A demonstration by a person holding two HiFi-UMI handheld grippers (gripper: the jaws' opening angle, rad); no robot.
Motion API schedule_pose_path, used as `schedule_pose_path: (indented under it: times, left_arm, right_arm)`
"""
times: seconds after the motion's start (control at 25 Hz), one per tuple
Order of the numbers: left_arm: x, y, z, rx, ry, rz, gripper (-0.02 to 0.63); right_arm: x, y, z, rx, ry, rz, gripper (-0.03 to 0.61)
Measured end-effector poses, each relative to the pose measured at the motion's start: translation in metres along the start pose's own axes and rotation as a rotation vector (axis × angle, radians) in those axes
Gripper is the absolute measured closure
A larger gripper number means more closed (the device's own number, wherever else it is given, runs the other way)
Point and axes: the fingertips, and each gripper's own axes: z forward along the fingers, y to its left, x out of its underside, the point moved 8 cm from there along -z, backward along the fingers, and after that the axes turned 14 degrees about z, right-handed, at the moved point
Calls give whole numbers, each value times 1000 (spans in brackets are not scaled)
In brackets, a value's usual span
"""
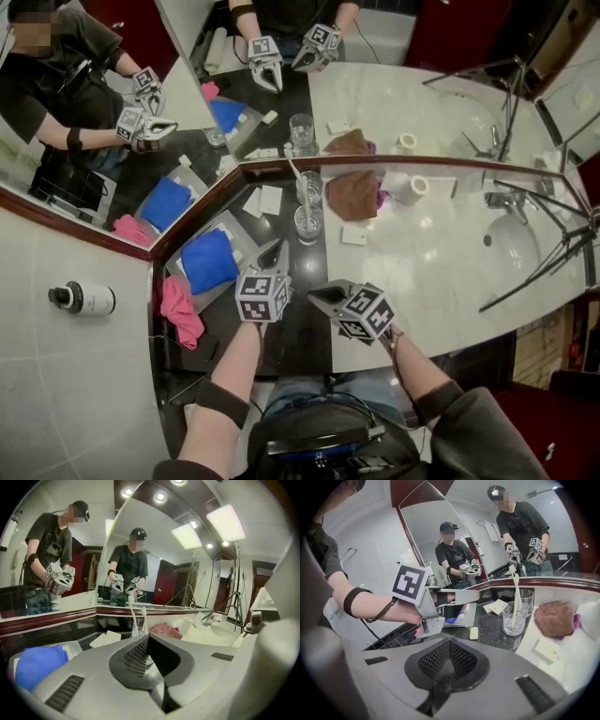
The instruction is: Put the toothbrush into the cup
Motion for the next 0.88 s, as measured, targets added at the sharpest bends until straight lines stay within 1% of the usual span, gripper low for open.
schedule_pose_path:
  times: [0.24, 0.4, 0.56, 0.88]
  left_arm:
    - [2, -8, -43, 0, 29, -10, 614]
    - [8, -16, -68, -1, 41, -18, 614]
    - [13, -22, -86, -16, 52, -11, 614]
    - [8, -42, -94, -44, 53, -31, 614]
  right_arm:
    - [-10, 7, -33, 83, -63, 10, 561]
    - [-11, 3, -56, 146, -98, 22, 561]
    - [-13, -13, -86, 221, -158, 46, 561]
    - [-12, -57, -155, 392, -280, 118, 561]
